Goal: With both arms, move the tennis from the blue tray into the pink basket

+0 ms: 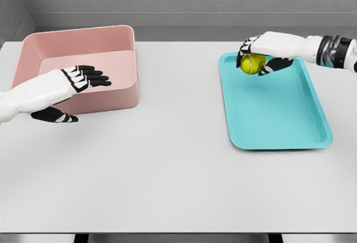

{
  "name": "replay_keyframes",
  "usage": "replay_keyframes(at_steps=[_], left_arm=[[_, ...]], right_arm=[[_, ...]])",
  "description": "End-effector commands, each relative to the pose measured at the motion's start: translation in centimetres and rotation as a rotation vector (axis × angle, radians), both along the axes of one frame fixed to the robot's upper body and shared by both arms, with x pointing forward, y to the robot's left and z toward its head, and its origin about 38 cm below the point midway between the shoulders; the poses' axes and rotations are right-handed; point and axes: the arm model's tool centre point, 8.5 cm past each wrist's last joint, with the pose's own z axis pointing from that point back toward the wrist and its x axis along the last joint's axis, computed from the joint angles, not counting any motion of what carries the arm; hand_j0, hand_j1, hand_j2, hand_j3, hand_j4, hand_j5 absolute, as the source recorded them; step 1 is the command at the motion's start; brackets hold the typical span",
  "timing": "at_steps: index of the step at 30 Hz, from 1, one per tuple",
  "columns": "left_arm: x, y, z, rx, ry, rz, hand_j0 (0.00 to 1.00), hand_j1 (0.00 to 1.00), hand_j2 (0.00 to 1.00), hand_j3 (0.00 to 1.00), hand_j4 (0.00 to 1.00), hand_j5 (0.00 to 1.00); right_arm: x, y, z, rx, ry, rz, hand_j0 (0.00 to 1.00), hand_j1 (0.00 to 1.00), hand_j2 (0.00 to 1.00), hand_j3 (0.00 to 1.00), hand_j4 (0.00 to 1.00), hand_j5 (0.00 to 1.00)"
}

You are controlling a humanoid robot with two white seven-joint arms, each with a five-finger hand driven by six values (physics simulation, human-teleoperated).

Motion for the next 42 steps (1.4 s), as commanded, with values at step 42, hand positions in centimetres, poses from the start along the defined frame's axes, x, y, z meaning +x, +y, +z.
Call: replay_keyframes(at_steps=[42], left_arm=[[-0.1, 0.4, 0.2, 0.007, 0.002, 0.006, 1.0, 1.0, 1.0, 1.0, 1.0, 1.0]], right_arm=[[-6.7, 13.8, 1.8, 0.127, -0.085, 0.412, 0.54, 0.54, 0.54, 0.54, 0.54, 0.54]])
